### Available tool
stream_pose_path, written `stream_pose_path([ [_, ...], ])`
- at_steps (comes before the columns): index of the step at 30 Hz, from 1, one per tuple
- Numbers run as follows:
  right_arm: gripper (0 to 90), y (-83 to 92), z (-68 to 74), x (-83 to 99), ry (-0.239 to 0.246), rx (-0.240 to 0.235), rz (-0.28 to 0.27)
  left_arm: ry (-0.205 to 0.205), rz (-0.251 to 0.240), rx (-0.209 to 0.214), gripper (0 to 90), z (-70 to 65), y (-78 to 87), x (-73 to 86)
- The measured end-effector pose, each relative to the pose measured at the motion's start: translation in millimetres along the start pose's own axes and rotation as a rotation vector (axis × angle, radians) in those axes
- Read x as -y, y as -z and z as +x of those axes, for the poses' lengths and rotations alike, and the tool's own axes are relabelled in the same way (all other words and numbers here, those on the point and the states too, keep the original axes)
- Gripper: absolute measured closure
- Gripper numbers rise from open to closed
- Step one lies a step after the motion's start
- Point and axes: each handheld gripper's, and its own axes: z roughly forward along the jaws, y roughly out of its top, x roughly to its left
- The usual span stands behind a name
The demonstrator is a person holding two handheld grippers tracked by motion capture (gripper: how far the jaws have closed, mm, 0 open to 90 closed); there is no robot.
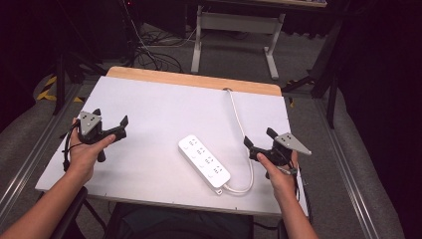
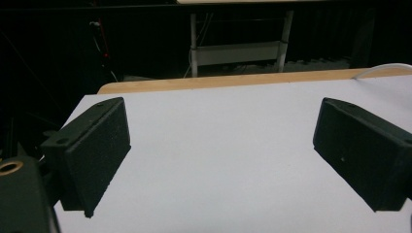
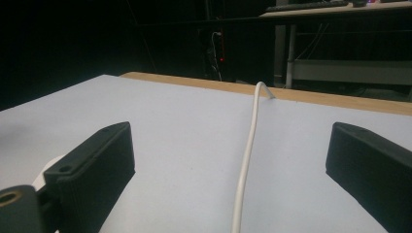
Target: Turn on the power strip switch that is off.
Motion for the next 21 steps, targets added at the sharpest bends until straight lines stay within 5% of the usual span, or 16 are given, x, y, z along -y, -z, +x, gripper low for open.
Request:
stream_pose_path([
  [13, 6.3, -1.0, 0.8, -0.2, 0.013, 0.000, -0.006, 0.003, 0.004, 0.003, 7.4, 0.2, 1.3, 0.4],
  [21, 24.0, -0.3, 2.1, -0.9, 0.031, -0.039, 0.005, 0.005, 0.007, 0.008, 7.6, 0.2, 1.2, 0.5],
])
